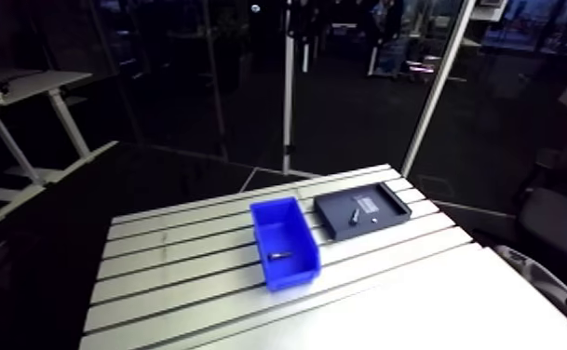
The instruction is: Pick up the M10 bolt from the tray and put it into the blue bin.
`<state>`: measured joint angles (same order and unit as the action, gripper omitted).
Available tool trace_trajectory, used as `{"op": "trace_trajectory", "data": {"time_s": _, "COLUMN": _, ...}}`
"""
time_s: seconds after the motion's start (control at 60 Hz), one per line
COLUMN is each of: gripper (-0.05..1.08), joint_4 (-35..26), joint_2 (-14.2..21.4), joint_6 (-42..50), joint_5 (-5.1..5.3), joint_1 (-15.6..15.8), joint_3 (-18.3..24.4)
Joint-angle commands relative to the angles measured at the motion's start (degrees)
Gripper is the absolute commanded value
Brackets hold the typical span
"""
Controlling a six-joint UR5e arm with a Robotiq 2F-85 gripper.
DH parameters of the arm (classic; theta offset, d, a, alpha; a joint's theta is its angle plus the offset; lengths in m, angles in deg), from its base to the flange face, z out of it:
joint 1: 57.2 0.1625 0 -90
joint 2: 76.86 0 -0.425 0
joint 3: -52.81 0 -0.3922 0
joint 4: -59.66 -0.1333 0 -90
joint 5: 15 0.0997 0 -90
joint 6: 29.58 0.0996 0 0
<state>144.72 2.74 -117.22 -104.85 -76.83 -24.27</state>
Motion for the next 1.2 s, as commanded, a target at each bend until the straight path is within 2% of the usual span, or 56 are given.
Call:
{"op": "trace_trajectory", "data": {"time_s": 0.017, "gripper": 0.01, "joint_4": 4.54, "joint_2": -3.95, "joint_6": 0.06, "joint_5": 0.0, "joint_1": -3.93, "joint_3": -0.47}}
{"op": "trace_trajectory", "data": {"time_s": 0.283, "gripper": 0.01, "joint_4": 8.2, "joint_2": -5.0, "joint_6": 0.17, "joint_5": 0.17, "joint_1": -3.84, "joint_3": -1.58}}
{"op": "trace_trajectory", "data": {"time_s": 0.417, "gripper": 0.01, "joint_4": 10.55, "joint_2": -5.46, "joint_6": 0.05, "joint_5": -0.1, "joint_1": -3.93, "joint_3": -2.81}}
{"op": "trace_trajectory", "data": {"time_s": 0.65, "gripper": 0.01, "joint_4": 14.48, "joint_2": -5.47, "joint_6": -0.11, "joint_5": -0.17, "joint_1": -4.6, "joint_3": -6.03}}
{"op": "trace_trajectory", "data": {"time_s": 0.8, "gripper": 0.01, "joint_4": 14.9, "joint_2": -5.65, "joint_6": -0.11, "joint_5": -0.1, "joint_1": -5.05, "joint_3": -7.7}}
{"op": "trace_trajectory", "data": {"time_s": 0.967, "gripper": 0.02, "joint_4": 18.87, "joint_2": -6.44, "joint_6": -0.38, "joint_5": -0.01, "joint_1": -6.27, "joint_3": -10.27}}
{"op": "trace_trajectory", "data": {"time_s": 1.2, "gripper": 0.01, "joint_4": 19.14, "joint_2": -7.74, "joint_6": -0.29, "joint_5": -0.08, "joint_1": -6.56, "joint_3": -10.94}}
